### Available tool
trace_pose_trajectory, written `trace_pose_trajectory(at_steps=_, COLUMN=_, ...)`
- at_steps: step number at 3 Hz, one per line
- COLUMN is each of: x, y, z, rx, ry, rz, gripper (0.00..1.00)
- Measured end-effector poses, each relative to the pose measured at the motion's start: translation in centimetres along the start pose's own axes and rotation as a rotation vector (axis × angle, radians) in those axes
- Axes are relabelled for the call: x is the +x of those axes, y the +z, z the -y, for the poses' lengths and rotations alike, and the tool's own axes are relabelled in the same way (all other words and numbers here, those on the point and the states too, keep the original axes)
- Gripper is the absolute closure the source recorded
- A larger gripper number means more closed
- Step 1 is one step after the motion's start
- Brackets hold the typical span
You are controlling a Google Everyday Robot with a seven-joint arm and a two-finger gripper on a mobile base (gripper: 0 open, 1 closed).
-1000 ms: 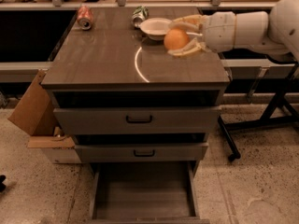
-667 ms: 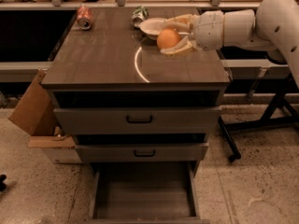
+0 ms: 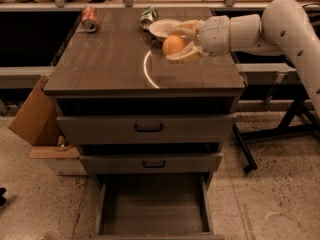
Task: Pick orange from bottom drawer and place on counter
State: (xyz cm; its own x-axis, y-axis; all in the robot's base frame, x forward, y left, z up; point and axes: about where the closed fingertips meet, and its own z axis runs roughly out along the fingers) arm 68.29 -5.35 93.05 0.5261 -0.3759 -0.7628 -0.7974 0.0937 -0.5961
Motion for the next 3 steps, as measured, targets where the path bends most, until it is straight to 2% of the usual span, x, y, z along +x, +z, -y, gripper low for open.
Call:
trace_pose_trajectory(at_steps=1, x=0.1, y=0.6, z=-0.1, rx=-0.003, ry=0.014, rz=-0.001, gripper=1.00)
trace_pose_trajectory(at_steps=3, x=0.1, y=4.8, z=1.8, rx=-0.024, ry=0.084, rz=-0.024, gripper=1.00)
